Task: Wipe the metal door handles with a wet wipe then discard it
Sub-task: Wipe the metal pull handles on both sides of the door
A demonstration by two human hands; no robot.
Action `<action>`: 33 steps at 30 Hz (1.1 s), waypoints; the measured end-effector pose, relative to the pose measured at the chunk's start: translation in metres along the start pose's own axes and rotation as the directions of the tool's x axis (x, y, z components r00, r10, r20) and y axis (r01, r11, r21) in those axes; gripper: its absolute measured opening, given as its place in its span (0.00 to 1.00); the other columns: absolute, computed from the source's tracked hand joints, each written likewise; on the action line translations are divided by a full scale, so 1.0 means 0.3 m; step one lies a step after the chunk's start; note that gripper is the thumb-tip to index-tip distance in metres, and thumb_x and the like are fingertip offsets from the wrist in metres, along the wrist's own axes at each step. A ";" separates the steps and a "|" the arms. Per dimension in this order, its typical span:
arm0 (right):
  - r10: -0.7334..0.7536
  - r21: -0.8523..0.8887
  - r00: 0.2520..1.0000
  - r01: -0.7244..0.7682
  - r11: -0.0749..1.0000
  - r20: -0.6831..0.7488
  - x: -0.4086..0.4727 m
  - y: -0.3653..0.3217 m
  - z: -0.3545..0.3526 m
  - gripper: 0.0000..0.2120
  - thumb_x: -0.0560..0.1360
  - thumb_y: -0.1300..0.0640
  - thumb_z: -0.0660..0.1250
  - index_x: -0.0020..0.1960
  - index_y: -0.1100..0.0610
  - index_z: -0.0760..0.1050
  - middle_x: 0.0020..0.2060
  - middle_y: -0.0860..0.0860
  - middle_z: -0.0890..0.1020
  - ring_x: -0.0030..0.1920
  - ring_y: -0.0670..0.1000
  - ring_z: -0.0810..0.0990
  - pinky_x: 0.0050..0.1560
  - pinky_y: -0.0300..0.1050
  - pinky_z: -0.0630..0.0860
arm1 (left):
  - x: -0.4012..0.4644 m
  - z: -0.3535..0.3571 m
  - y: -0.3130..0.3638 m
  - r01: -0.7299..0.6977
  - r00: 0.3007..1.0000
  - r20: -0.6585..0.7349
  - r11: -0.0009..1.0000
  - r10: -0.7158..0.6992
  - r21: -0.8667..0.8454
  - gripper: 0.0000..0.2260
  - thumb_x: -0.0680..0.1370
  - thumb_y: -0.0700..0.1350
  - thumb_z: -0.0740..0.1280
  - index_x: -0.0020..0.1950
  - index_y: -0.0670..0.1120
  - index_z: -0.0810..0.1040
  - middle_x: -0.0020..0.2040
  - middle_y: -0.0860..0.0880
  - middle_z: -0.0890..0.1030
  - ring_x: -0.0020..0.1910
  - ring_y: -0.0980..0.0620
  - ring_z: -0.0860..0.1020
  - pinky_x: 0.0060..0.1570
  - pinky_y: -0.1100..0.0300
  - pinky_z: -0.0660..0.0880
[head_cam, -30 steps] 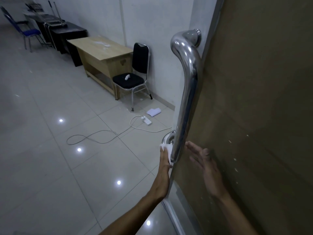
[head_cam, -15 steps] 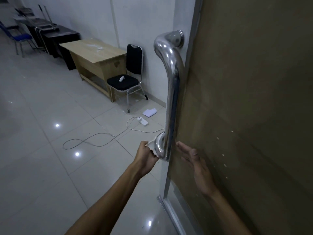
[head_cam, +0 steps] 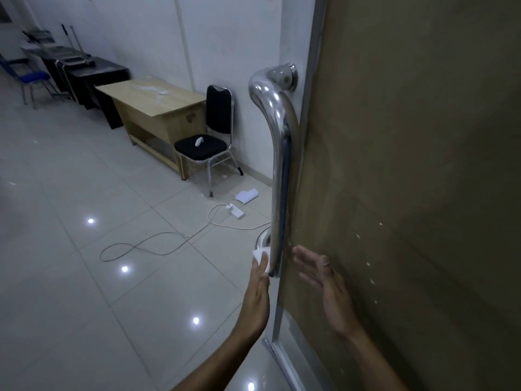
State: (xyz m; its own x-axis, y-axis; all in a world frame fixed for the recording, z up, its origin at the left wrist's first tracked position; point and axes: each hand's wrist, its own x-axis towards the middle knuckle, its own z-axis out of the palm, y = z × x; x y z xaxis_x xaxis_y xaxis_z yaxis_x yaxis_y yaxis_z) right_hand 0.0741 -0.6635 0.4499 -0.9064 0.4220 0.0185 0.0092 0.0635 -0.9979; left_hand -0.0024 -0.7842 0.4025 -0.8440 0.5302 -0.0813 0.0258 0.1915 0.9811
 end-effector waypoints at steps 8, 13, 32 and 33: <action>-0.044 -0.006 0.997 0.044 0.999 -0.066 -0.021 -0.011 0.004 0.27 0.75 0.32 0.48 0.64 0.44 0.73 0.62 0.38 0.79 0.63 0.40 0.77 0.66 0.43 0.73 | -0.069 0.011 0.042 -0.039 0.999 0.010 0.995 0.040 -0.091 0.26 0.78 0.59 0.47 0.76 0.58 0.54 0.76 0.62 0.56 0.64 0.83 0.56 0.59 0.85 0.55; -0.120 0.033 0.985 0.125 0.992 -0.123 -0.038 -0.059 0.025 0.20 0.79 0.45 0.49 0.62 0.46 0.74 0.57 0.34 0.80 0.60 0.39 0.79 0.63 0.37 0.74 | -0.097 0.015 0.180 -0.248 0.968 -0.057 0.962 0.243 -0.115 0.30 0.76 0.70 0.48 0.76 0.62 0.51 0.75 0.71 0.52 0.74 0.70 0.51 0.70 0.75 0.51; -0.767 -0.618 0.626 0.549 0.563 -0.142 -0.098 -0.140 0.138 0.17 0.82 0.53 0.59 0.64 0.62 0.75 0.64 0.54 0.78 0.66 0.44 0.76 0.64 0.35 0.72 | -0.072 -0.091 0.293 -0.507 0.861 0.047 0.862 0.507 -0.013 0.30 0.80 0.65 0.45 0.78 0.52 0.57 0.79 0.59 0.53 0.78 0.59 0.51 0.72 0.70 0.53; -0.780 -0.653 0.617 0.551 0.520 -0.100 -0.093 -0.122 0.152 0.16 0.81 0.55 0.60 0.66 0.62 0.73 0.66 0.54 0.76 0.67 0.46 0.75 0.66 0.37 0.71 | -0.075 -0.099 0.296 -0.501 0.863 0.044 0.864 0.503 -0.041 0.30 0.80 0.65 0.46 0.78 0.52 0.59 0.79 0.57 0.55 0.78 0.58 0.52 0.73 0.68 0.54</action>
State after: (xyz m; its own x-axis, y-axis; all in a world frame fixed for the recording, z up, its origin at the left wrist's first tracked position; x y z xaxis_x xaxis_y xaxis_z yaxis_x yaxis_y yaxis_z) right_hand 0.0799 -0.7190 0.4831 -0.5244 0.3019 0.7962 -0.2189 0.8558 -0.4687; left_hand 0.0029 -0.8037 0.4966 -0.6920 0.5904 0.4154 0.4236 -0.1338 0.8959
